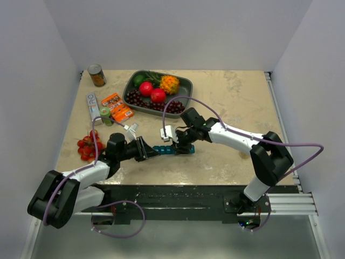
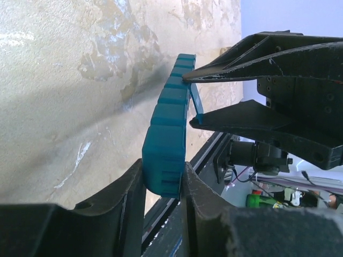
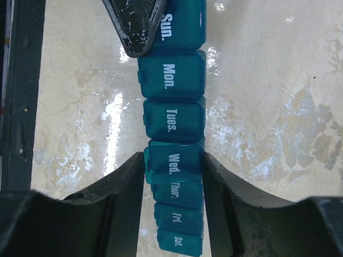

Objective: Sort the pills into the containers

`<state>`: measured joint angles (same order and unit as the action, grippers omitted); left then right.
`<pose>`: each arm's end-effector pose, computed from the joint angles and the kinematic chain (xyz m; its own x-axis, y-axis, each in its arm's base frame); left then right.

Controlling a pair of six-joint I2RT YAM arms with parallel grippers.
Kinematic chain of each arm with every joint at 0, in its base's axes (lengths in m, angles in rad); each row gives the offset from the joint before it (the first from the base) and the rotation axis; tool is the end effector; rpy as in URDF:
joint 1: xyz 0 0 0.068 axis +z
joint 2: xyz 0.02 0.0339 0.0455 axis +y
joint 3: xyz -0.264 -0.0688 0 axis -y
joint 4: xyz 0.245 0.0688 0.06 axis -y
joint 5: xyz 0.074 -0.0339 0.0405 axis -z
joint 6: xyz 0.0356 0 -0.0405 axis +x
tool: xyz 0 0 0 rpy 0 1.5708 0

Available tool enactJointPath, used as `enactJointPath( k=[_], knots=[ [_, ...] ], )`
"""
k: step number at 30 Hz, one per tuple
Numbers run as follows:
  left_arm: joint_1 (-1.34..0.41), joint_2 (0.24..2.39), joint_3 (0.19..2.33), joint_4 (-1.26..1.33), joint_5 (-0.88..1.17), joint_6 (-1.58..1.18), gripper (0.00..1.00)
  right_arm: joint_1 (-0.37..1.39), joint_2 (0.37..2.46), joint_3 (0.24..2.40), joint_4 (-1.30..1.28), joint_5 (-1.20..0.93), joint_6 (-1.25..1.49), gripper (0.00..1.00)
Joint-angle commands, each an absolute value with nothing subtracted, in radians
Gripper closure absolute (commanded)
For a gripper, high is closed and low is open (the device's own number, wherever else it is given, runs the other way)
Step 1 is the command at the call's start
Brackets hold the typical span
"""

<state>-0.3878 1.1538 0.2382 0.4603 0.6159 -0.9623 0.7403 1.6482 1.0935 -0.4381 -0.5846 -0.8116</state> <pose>0.1797 -0.0956 0.1519 -0.8801 -0.3640 -0.3050 0.1170 0.4562 -0.8821 0.2355 0.2418 0.2118 0.1439 -0.6879 -0.7114 -0.9889 -0.1260 -0.0782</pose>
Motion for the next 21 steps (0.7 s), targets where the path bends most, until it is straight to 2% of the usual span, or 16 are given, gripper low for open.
enactJointPath(
  k=[1, 4, 7, 14, 15, 18, 21],
  knots=[
    [-0.393, 1.166, 0.273, 0.469, 0.635, -0.893, 1.00, 0.744, 1.634, 1.101, -0.437, -0.670, -0.802, 0.84],
    [-0.393, 1.184, 0.268, 0.451, 0.637, -0.870, 1.00, 0.718, 1.646, 1.126, -0.451, -0.693, -0.787, 0.84],
    [-0.393, 1.192, 0.255, 0.453, 0.624, -0.868, 1.00, 0.672, 1.654, 1.155, -0.472, -0.712, -0.766, 0.79],
    [-0.393, 1.226, 0.244, 0.466, 0.624, -0.871, 1.00, 0.630, 1.629, 1.147, -0.430, -0.677, -0.718, 0.50],
    [-0.393, 1.226, 0.245, 0.471, 0.629, -0.873, 1.00, 0.629, 1.628, 1.147, -0.423, -0.666, -0.703, 0.43],
    [-0.393, 1.230, 0.241, 0.477, 0.630, -0.873, 1.00, 0.627, 1.615, 1.137, -0.384, -0.608, -0.672, 0.36],
    [-0.393, 1.233, 0.230, 0.486, 0.634, -0.876, 1.00, 0.629, 1.603, 1.123, -0.350, -0.558, -0.644, 0.35]
  ],
)
